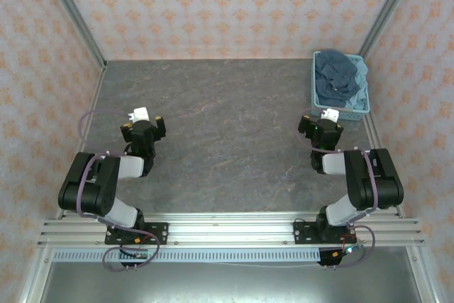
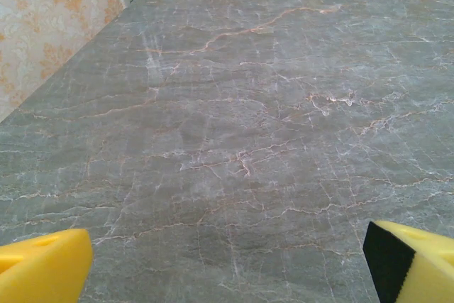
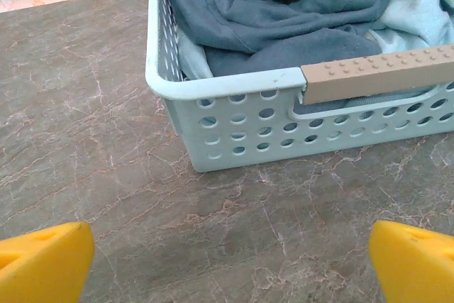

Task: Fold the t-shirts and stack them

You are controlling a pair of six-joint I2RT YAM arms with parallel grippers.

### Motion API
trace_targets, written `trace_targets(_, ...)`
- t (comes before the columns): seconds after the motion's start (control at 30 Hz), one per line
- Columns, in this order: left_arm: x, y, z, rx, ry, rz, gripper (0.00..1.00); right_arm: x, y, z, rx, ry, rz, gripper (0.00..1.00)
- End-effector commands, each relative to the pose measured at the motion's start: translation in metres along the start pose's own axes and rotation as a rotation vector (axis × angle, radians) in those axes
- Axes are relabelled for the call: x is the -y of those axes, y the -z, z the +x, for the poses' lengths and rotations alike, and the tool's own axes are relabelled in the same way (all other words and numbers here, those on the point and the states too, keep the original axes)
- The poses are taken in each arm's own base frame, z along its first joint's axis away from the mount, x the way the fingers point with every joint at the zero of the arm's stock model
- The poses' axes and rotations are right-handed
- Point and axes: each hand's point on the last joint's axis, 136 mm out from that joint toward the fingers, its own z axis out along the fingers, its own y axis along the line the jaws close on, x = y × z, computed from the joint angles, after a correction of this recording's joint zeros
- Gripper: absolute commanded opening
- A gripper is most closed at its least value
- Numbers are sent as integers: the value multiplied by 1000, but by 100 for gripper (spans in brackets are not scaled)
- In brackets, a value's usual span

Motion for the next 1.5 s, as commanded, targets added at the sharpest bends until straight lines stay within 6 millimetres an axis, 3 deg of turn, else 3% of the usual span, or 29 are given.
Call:
trace_targets(0.0, -2, 1, -10, 29, 7, -15, 100, -1, 0, -10, 23, 1, -5, 99)
trace_targets(0.6, -1, 1, -11, 28, -7, -21, 100, -1, 0, -10, 22, 2, -5, 99)
trace_targets(0.7, 3, 5, -17, 34, -22, -4, 100, 3, 12, -26, 67, 6, 41, 99)
trace_targets(0.8, 0, 30, -57, 66, -57, -80, 100, 8, 36, -76, 96, -29, 157, 99)
trace_targets(0.87, -4, 58, -101, 225, 48, -91, 100, 8, 53, -119, 151, -165, 155, 99)
trace_targets(0.9, -16, 69, -119, 247, 156, -136, 100, 9, 57, -139, 158, -263, 159, 99)
trace_targets(1.0, -57, 94, -150, 4, 394, -267, 100, 16, 60, -154, -66, -449, 187, 99)
trace_targets(1.03, -62, 90, -160, -27, 452, -265, 100, 23, 58, -162, -90, -473, 237, 99)
trace_targets(1.1, -41, 75, -173, -115, 505, -125, 100, 12, 41, -172, -167, -466, 178, 98)
trace_targets(1.17, -9, 66, -186, -180, 521, -5, 100, 17, 23, -177, -234, -484, 232, 94)
trace_targets(1.23, 39, 64, -196, -247, 506, 152, 100, 17, -5, -170, -331, -512, 231, 89)
trace_targets(1.33, 102, 79, -196, -320, 422, 287, 98, 23, -43, -149, -491, -534, 272, 84)
trace_targets(1.47, 179, 107, -181, -407, 393, 484, 85, 27, -85, -119, -644, -549, 289, 84)
